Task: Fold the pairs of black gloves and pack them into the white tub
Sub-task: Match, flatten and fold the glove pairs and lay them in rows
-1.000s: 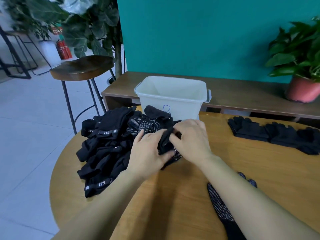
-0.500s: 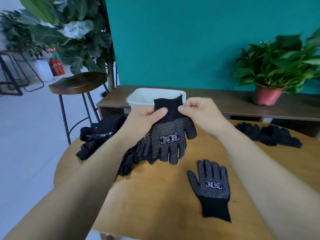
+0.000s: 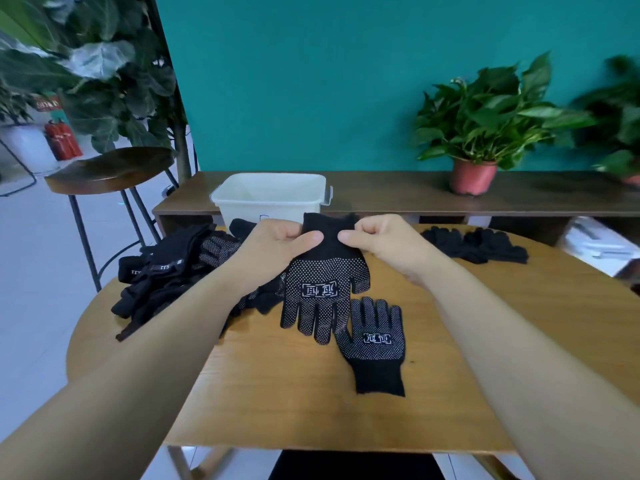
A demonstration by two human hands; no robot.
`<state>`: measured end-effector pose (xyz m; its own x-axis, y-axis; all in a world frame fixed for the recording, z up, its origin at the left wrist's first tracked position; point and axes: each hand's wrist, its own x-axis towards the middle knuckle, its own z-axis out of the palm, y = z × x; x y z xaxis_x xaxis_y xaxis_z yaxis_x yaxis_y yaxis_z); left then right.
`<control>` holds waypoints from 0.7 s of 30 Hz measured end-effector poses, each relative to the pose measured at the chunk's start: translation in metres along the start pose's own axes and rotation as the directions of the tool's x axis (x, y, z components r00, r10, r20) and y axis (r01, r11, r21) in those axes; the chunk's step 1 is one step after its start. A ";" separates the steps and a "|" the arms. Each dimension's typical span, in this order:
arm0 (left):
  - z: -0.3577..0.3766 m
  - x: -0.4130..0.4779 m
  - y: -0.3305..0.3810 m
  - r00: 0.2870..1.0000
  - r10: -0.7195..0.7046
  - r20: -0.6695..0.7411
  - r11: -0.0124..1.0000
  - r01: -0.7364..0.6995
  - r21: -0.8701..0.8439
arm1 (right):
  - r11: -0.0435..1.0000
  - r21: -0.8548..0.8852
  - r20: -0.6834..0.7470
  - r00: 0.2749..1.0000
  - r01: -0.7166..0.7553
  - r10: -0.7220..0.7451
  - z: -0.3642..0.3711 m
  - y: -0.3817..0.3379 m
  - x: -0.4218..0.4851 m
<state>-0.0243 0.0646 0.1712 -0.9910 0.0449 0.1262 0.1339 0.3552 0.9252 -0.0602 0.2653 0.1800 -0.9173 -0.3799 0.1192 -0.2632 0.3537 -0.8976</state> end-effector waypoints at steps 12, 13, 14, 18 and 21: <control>0.063 0.008 0.002 0.992 0.065 -0.105 0.978 -0.042 0.206 | 0.990 -0.134 -0.357 0.934 -0.042 -0.008 -0.006 0.026 -0.003; 0.070 0.008 0.004 0.993 0.092 -0.080 0.978 -0.075 0.192 | 0.987 -0.162 -0.330 0.943 -0.018 -0.037 -0.005 0.026 -0.004; 0.075 0.012 0.004 0.989 0.119 -0.092 0.975 -0.098 0.199 | 0.981 -0.193 -0.303 0.951 0.004 -0.063 -0.004 0.024 -0.006; 0.085 0.022 0.003 0.976 0.157 -0.148 0.979 -0.134 0.156 | 0.957 -0.286 -0.264 0.956 0.053 -0.132 -0.014 0.025 -0.013; 0.089 0.021 0.006 0.994 0.102 -0.042 0.994 -0.103 -0.019 | 0.985 -0.171 -0.399 0.913 0.013 -0.081 -0.030 0.037 -0.015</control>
<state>-0.0450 0.1510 0.1475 -0.9711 0.0416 0.2351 0.2354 0.3312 0.9137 -0.0655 0.3100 0.1578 -0.9357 -0.0348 0.3511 -0.3221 0.4902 -0.8099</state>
